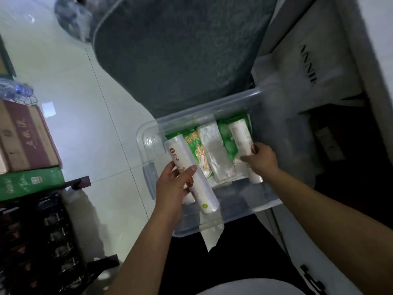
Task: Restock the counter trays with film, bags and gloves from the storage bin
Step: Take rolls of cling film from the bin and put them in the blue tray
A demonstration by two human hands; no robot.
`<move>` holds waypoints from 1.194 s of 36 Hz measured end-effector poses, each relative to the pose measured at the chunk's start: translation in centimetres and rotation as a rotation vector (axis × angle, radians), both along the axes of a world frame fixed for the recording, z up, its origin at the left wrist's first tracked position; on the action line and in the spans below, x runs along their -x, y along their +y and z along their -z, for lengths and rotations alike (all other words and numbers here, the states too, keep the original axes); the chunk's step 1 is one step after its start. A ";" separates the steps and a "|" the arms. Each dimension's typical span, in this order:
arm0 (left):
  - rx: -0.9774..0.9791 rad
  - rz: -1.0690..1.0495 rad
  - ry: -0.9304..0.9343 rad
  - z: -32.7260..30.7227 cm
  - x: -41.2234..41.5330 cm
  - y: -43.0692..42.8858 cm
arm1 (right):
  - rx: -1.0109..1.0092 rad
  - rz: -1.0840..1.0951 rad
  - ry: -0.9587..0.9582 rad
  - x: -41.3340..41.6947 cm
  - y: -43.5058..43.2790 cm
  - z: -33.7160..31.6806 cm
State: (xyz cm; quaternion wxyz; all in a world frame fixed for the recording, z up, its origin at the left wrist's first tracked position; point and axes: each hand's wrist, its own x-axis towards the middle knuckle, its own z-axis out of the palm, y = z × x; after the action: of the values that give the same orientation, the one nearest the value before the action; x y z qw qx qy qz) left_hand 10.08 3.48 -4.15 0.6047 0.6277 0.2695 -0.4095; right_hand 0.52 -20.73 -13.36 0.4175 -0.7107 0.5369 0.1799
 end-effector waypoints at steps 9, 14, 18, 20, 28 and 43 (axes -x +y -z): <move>0.045 0.286 -0.202 -5.2 -2.6 -0.5 | 0.240 0.081 -0.244 5.3 5.1 -17.1; 0.142 0.478 -0.278 -7.2 -1.7 -2.2 | 0.363 0.181 -0.333 9.9 8.2 -23.1; 0.194 0.596 -0.335 -10.0 -0.1 -3.1 | 0.384 0.283 -0.380 13.2 10.3 -24.7; 0.220 0.630 -0.363 -11.5 1.1 -3.3 | 0.359 0.322 -0.410 14.6 11.3 -25.2; 0.254 0.694 -0.500 -16.0 7.8 -3.0 | 0.426 0.392 -0.484 20.9 13.8 -25.6; 0.338 0.924 -0.643 -19.5 30.9 0.8 | 0.368 0.706 -0.691 45.2 21.5 -26.2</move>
State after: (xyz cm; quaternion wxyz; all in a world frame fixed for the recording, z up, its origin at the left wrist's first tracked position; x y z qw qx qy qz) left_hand -20.87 4.26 15.31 0.5066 0.6676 -0.2981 -0.4570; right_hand -44.67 0.79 12.84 0.4734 -0.5660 0.5975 -0.3138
